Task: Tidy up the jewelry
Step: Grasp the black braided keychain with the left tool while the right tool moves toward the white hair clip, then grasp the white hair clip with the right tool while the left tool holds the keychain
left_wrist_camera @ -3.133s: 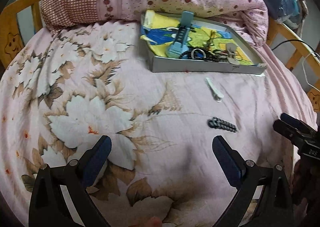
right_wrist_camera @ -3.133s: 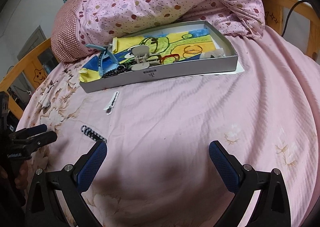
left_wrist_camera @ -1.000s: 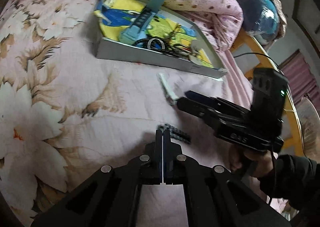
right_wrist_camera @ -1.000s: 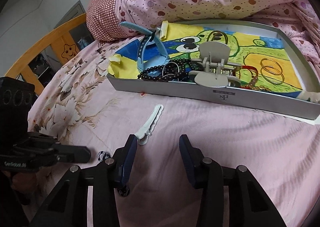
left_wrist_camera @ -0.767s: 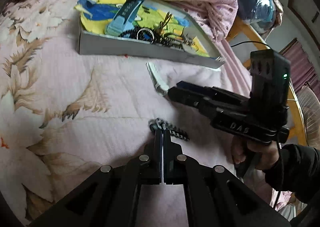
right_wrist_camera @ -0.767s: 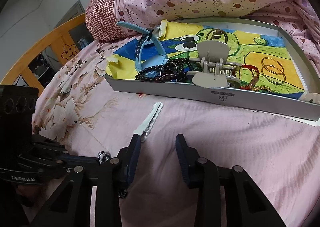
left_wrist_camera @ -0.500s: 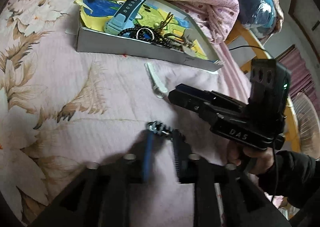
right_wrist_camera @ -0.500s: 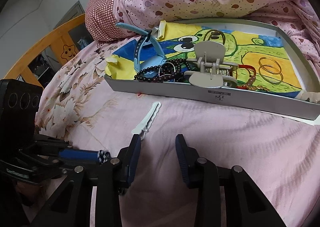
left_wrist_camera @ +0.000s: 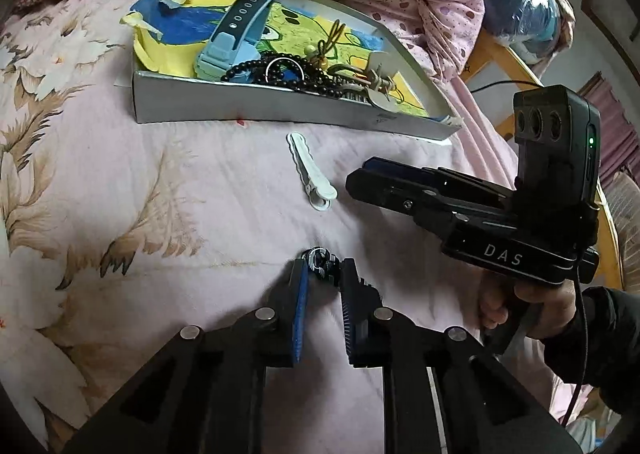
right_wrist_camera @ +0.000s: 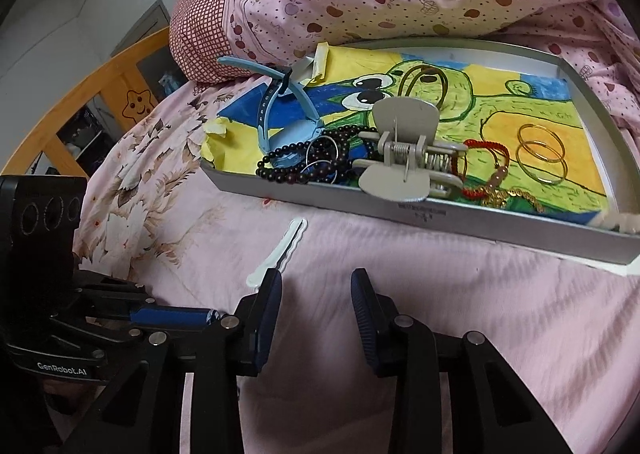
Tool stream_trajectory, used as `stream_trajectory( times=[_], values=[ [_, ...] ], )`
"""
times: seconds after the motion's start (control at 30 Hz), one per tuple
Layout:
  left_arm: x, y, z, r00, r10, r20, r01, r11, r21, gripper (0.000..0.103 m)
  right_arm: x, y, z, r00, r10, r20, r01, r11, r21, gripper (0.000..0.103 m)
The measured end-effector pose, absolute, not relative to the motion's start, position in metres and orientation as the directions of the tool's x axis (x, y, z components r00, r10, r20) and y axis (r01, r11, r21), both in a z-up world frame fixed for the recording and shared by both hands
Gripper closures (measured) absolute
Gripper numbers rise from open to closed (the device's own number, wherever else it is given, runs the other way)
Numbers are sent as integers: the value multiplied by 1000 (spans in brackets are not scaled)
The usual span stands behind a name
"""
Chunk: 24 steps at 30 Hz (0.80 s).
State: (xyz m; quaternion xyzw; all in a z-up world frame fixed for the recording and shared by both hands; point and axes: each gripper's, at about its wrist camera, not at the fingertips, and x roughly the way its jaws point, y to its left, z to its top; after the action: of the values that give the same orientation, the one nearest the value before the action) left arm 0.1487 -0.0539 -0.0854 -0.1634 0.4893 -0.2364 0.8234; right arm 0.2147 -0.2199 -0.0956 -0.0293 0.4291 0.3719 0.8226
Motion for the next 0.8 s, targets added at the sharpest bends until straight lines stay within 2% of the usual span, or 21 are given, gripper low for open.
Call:
stream_trajectory(
  times=[0.8],
  values=[
    [158, -20, -77, 523, -410, -747, 98, 900, -425, 95, 211, -201, -99, 296, 644, -705, -635, 684, 358, 69]
  ],
)
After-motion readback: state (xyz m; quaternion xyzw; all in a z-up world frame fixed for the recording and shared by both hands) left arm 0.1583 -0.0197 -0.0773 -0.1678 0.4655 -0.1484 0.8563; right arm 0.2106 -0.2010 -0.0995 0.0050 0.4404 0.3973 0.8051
